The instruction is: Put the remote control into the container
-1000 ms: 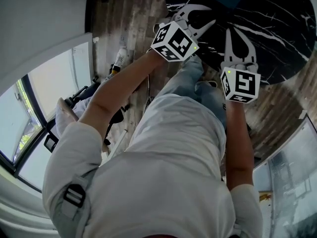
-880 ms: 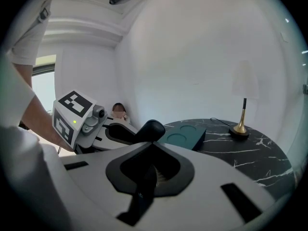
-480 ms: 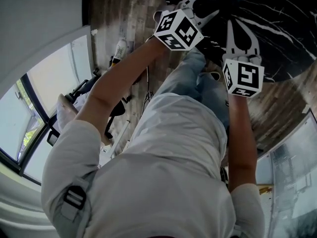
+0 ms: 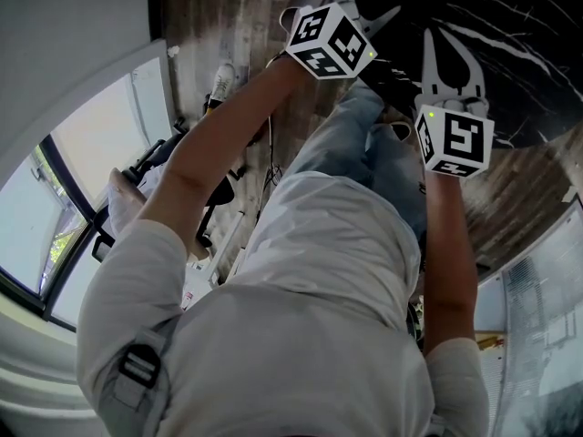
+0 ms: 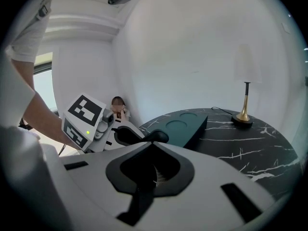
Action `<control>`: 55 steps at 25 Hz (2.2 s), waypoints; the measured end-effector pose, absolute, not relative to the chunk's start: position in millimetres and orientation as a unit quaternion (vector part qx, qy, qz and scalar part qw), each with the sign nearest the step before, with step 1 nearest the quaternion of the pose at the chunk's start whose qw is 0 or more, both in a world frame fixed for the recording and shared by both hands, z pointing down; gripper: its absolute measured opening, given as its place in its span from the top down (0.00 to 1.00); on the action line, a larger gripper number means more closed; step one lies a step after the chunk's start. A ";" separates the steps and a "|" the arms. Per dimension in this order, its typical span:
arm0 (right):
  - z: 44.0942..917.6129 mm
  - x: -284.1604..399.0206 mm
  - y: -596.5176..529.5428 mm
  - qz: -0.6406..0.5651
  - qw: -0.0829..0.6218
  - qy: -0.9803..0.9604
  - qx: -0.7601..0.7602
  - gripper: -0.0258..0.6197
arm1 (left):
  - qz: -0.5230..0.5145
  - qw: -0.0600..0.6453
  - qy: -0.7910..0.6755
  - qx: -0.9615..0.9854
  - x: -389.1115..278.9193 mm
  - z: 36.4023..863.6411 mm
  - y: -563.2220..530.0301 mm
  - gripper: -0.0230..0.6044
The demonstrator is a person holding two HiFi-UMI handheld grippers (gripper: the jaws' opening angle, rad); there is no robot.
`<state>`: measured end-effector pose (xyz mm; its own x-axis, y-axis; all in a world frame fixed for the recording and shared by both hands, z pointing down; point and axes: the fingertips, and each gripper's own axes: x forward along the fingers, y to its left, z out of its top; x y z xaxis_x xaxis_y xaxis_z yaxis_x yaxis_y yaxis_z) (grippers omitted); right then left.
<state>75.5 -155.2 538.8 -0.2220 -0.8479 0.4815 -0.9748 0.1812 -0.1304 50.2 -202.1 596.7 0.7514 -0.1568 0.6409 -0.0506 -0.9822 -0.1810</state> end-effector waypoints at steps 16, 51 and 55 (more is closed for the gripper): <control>549.3 69.4 -146.7 0.216 0.153 -0.755 0.600 0.94 | -0.444 0.089 0.059 -0.890 36.5 630.0 -199.6 0.84; 527.1 70.5 -122.5 0.197 0.159 -0.748 0.614 0.94 | -0.484 0.155 0.061 -0.859 32.5 627.0 -195.2 0.79; 513.0 70.2 -117.6 0.188 0.162 -0.750 0.613 0.94 | -0.455 0.142 0.078 -0.876 26.6 600.1 -190.1 0.79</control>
